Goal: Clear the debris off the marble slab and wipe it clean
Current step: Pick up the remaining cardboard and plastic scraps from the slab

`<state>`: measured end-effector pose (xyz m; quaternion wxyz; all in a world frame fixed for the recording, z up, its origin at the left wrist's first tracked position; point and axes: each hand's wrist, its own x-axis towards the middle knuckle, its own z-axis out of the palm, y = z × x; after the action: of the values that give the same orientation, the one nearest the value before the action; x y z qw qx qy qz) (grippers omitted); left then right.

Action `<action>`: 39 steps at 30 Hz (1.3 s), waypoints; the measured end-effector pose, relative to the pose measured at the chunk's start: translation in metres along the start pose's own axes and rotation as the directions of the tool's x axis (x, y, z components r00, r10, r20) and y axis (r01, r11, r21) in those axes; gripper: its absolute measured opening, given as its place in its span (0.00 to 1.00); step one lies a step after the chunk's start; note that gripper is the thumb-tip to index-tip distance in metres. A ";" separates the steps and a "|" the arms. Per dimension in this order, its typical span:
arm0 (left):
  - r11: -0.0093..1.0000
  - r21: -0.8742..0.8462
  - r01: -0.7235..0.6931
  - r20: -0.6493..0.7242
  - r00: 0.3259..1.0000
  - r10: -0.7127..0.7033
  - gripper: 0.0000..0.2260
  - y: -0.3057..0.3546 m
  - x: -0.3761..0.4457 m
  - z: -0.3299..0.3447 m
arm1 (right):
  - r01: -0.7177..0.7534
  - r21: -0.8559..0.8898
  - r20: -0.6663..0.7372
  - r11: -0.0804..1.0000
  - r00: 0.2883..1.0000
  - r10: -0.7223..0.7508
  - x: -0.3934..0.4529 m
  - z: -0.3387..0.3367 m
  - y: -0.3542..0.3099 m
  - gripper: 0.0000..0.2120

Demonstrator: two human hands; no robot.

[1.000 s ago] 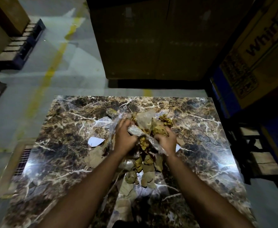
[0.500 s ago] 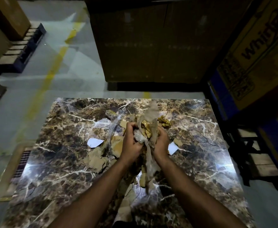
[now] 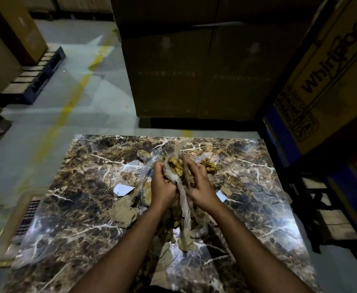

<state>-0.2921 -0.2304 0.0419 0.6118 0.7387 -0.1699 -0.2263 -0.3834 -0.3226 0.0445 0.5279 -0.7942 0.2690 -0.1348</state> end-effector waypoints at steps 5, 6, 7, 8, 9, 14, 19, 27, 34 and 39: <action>0.976 0.192 -0.106 -0.109 0.986 0.129 0.17 0.000 -0.002 0.001 | -0.063 0.085 0.073 0.994 0.996 0.057 -0.015 0.002 -0.013 0.33; 0.971 0.209 -0.113 -0.104 0.985 0.137 0.15 0.003 -0.005 0.001 | 0.000 0.062 0.061 0.998 0.998 -0.004 -0.016 0.004 -0.009 0.39; 0.976 0.184 -0.114 -0.111 0.984 0.136 0.10 0.004 -0.006 0.002 | 0.051 0.033 0.055 0.998 0.997 -0.053 -0.018 0.006 -0.009 0.43; 0.978 0.153 -0.140 -0.105 0.982 0.157 0.03 0.007 -0.010 0.001 | 0.059 0.026 0.011 0.998 0.998 -0.059 -0.019 0.009 -0.010 0.42; 0.976 0.155 -0.154 -0.116 0.978 0.173 0.08 0.011 -0.014 0.002 | 0.037 0.028 -0.032 0.999 0.999 -0.036 -0.020 0.012 -0.014 0.39; 0.992 0.031 -0.124 -0.072 0.989 0.126 0.18 0.010 -0.017 0.005 | -0.120 0.166 -0.228 0.979 0.961 0.157 -0.013 0.023 -0.030 0.32; 0.999 0.029 0.034 0.238 0.970 -0.040 0.14 0.006 -0.019 -0.001 | -0.187 0.218 -0.335 0.958 0.908 0.253 -0.003 0.020 -0.021 0.33; 0.911 -0.308 0.275 0.331 0.929 -0.168 0.42 -0.002 -0.029 -0.002 | -0.009 0.315 -0.560 0.949 0.805 0.194 -0.007 0.043 -0.027 0.12; 0.859 -0.452 0.242 0.031 0.966 -0.256 0.37 -0.001 -0.024 0.009 | 0.084 0.205 -0.342 0.975 0.940 -0.009 -0.019 0.044 -0.024 0.13; 0.773 -0.572 0.276 -0.007 0.940 -0.341 0.25 0.008 -0.019 0.005 | 0.110 0.377 -0.250 0.920 0.968 -0.014 -0.026 0.045 -0.032 0.27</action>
<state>-0.3101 -0.2260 0.0510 0.7647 0.5544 0.0618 -0.3226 -0.3729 -0.2636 0.0572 0.6333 -0.6596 0.2739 -0.2982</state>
